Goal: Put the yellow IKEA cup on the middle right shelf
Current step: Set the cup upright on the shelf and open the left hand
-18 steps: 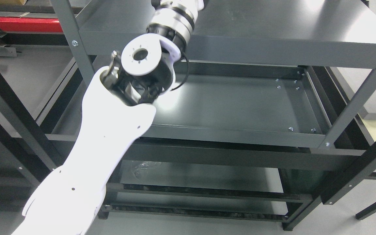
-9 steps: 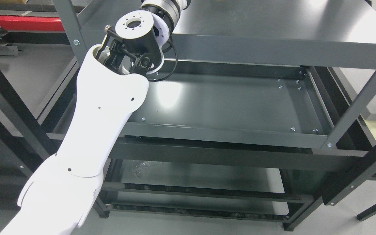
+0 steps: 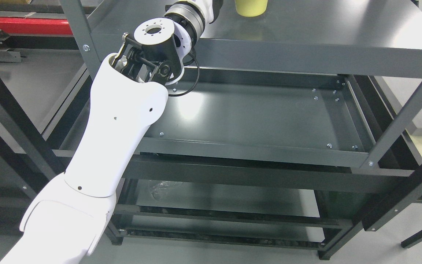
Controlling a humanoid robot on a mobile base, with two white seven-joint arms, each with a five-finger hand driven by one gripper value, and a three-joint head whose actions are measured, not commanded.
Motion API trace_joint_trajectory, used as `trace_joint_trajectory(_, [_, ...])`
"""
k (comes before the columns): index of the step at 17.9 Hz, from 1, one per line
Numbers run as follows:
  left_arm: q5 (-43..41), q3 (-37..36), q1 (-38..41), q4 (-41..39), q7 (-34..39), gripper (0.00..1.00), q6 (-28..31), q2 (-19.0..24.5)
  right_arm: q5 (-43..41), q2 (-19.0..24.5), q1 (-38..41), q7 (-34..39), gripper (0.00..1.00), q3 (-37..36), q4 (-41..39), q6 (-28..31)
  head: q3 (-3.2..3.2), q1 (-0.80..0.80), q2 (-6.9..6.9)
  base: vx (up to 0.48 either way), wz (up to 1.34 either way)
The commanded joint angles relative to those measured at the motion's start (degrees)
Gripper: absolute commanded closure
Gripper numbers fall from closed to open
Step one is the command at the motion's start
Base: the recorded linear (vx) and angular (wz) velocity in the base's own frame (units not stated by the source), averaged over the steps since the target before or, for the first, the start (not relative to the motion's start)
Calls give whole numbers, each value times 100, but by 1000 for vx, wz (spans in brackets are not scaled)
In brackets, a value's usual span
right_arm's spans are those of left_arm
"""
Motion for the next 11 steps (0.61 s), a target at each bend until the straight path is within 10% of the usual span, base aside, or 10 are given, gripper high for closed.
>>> trace_joint_trajectory(1, [-14, 38, 8, 96, -102, 16, -1, 100, -140, -100, 79, 0, 1, 97, 0, 4, 0, 0, 0, 0, 0])
trace_joint_trajectory(11, [-357, 283, 43, -299, -102, 1, -1, 100, -140, -100, 79, 0, 1, 97, 0, 4, 0, 0, 0, 0, 0])
